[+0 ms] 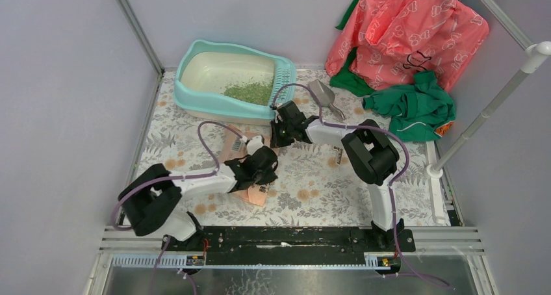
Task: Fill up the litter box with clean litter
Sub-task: Close the cat litter bag at the center of the board.
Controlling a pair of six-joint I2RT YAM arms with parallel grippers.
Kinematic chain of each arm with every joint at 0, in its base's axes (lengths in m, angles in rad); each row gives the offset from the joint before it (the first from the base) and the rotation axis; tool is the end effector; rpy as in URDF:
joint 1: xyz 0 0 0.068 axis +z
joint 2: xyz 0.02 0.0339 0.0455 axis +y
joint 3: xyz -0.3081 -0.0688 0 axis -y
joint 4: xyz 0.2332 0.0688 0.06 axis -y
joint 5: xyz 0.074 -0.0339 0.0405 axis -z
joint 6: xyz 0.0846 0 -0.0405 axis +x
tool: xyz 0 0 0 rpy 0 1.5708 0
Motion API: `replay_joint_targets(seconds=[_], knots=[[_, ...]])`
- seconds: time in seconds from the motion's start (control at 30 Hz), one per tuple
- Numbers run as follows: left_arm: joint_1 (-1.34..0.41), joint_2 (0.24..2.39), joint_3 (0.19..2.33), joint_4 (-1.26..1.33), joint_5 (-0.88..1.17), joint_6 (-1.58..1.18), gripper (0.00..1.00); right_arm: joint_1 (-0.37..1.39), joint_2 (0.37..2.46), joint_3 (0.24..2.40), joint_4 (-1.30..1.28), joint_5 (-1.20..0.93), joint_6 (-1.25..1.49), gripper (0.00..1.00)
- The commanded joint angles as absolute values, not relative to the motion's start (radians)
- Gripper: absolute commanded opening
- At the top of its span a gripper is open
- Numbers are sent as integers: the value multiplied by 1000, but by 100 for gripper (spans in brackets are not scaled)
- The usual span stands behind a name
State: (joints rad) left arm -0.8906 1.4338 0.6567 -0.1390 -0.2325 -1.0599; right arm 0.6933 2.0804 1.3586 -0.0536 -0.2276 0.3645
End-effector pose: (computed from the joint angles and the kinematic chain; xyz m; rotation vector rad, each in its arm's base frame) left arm 0.1922 -0.2065 0.1740 -0.3144 2.5169 -0.5464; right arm 0.3698 0.3321 0.1639 -0.5184 2.4043 0.7632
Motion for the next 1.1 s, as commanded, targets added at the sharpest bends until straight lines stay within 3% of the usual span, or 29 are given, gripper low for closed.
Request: replay_joint_targets(seconds=[0.0,0.3,0.73,1.07], knots=[[-892,1523,729,-27,-274,-1004,1,701,2096,1364,-20,-214,370,5],[-877,1597,772,26,-310,-974,1,701,2092,1360,-26,-201,358,5],[-826,1494,671,80,-431,-952,1,701,2079,1356,-40,-186,349,5],[-791,1606,685,52,-445,-948,1,691,2076,1355,-38,-175,353,7]])
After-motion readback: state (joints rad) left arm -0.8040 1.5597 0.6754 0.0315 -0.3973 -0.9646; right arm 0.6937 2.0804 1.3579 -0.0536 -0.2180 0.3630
